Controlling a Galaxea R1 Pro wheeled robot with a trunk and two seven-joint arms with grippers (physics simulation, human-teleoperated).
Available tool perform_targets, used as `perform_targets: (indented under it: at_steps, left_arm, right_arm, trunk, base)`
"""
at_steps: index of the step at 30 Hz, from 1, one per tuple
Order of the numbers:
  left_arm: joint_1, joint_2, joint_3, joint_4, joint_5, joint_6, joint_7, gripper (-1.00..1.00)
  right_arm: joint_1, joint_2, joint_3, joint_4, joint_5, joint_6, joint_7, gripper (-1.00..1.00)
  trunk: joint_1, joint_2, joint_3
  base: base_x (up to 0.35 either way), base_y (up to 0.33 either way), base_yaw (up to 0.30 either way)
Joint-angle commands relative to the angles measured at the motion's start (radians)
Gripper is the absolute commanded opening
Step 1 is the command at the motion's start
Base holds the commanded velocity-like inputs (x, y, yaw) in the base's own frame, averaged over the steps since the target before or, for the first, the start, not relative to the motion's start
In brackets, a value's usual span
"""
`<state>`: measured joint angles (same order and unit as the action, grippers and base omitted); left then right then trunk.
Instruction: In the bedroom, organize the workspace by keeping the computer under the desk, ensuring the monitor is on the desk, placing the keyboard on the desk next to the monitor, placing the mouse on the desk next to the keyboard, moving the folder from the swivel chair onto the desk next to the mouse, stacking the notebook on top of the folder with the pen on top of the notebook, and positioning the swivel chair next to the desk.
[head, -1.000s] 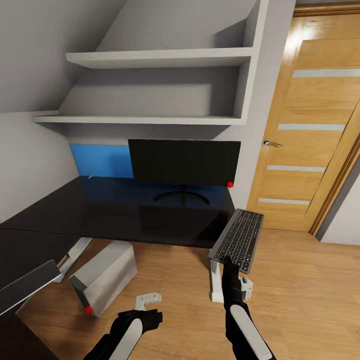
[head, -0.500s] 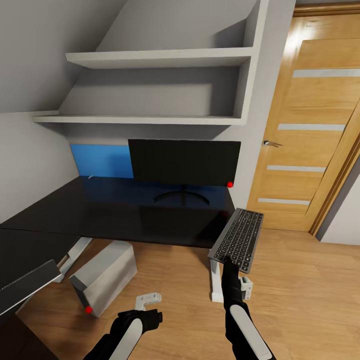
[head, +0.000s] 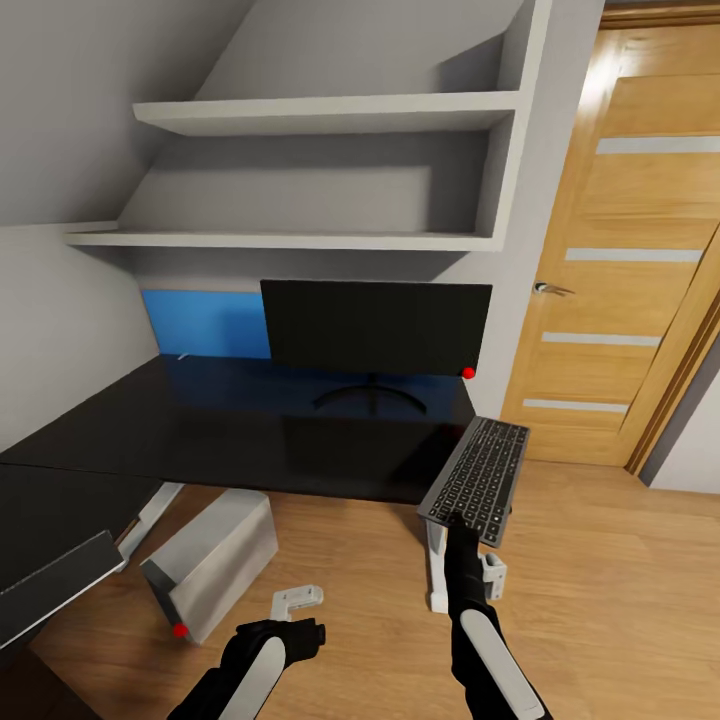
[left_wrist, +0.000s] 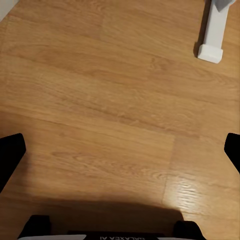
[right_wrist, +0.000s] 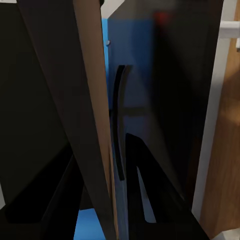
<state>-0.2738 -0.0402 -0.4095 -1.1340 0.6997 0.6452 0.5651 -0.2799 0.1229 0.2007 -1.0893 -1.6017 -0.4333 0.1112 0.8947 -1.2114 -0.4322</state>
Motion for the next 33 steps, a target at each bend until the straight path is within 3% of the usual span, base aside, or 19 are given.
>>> perform_targets:
  at_steps: [1,10,23,33]
  left_arm:
    - [-0.001,0.000,-0.002,-0.001,0.011,0.001,0.010,1.00]
    - [-0.001,0.000,-0.002,-0.001,0.010,0.001,0.010,1.00]
    - [-0.001,-0.001,-0.002,-0.001,0.010,0.001,0.010,1.00]
    - [-0.001,-0.001,-0.002,-0.001,0.011,0.001,0.009,1.00]
  right_arm:
    - [-0.001,-0.001,0.002,0.000,-0.011,-0.005,0.007,-1.00]
    - [-0.001,-0.002,0.001,0.003,-0.009,-0.005,0.006,-1.00]
    - [-0.001,-0.002,0.002,0.003,-0.009,-0.005,0.005,-1.00]
    - [-0.001,-0.002,0.005,0.004,-0.011,-0.002,0.006,-1.00]
  trunk:
    - [0.000,-0.001,-0.001]
    - [0.000,-0.001,-0.001]
    - [0.000,-0.001,-0.001]
    - [0.000,-0.001,-0.001]
  base:
    - [0.002,0.002,0.000]
    - [0.000,0.000,-0.016]
    - [0.000,0.000,-0.198]
    - [0.058,0.075,-0.038]
